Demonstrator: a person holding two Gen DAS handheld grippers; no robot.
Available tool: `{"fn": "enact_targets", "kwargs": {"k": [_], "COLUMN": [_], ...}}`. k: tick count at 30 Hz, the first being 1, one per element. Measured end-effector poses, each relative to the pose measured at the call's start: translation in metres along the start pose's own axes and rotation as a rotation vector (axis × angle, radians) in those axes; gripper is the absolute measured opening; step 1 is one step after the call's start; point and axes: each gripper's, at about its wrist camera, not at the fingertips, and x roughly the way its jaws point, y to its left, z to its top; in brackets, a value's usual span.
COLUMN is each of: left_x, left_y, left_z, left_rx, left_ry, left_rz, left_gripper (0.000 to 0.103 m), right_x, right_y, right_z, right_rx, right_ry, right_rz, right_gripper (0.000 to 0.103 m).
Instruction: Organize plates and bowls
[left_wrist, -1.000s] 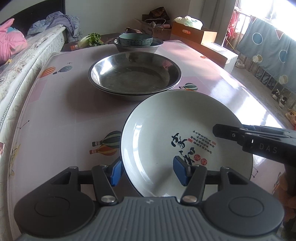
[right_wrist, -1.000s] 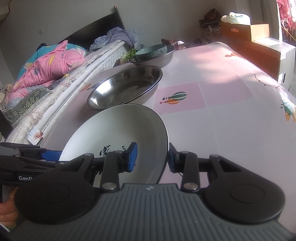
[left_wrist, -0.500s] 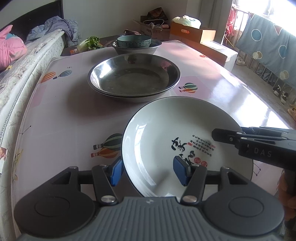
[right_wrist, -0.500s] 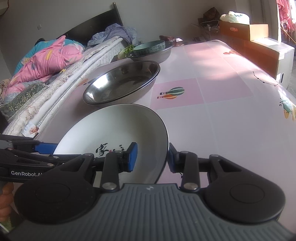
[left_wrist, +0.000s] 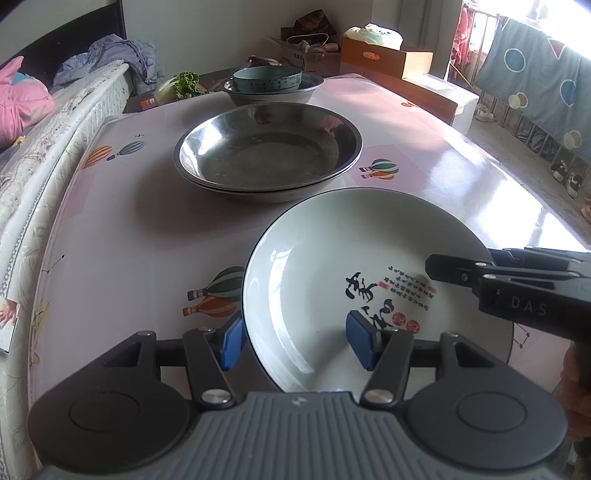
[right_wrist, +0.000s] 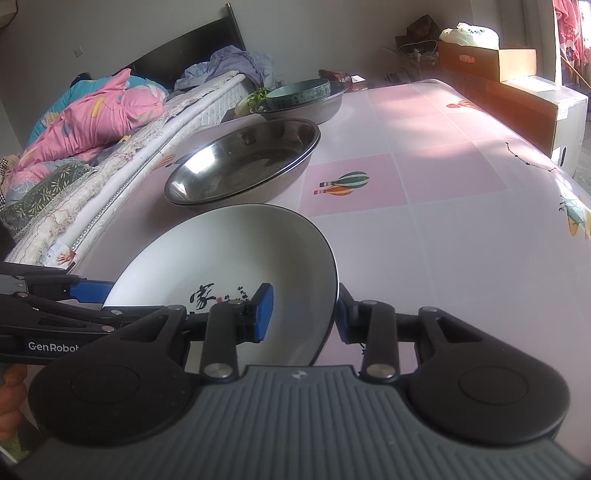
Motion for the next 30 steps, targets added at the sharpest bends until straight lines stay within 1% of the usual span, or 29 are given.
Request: {"fn": "enact_targets", "kwargs": {"k": [21, 30], "left_x": [0.011, 0.010], "left_y": [0.002, 0.001], "left_z": [0.012, 0.012], "left_rx": [-0.017, -0.018], "left_ry": [0.016, 0.017], "left_rz": [-0.004, -0.005], "left_gripper": [0.062, 0.062], "right_x": [-0.001, 0.001], "right_y": [0.000, 0.001], "right_z": [0.000, 0.003], "right_rx": [-0.002, 0.009], "right_ry": [-0.002, 0.002], "right_rz": [0.005, 0.023], "right_gripper": [0.034, 0.039]}}
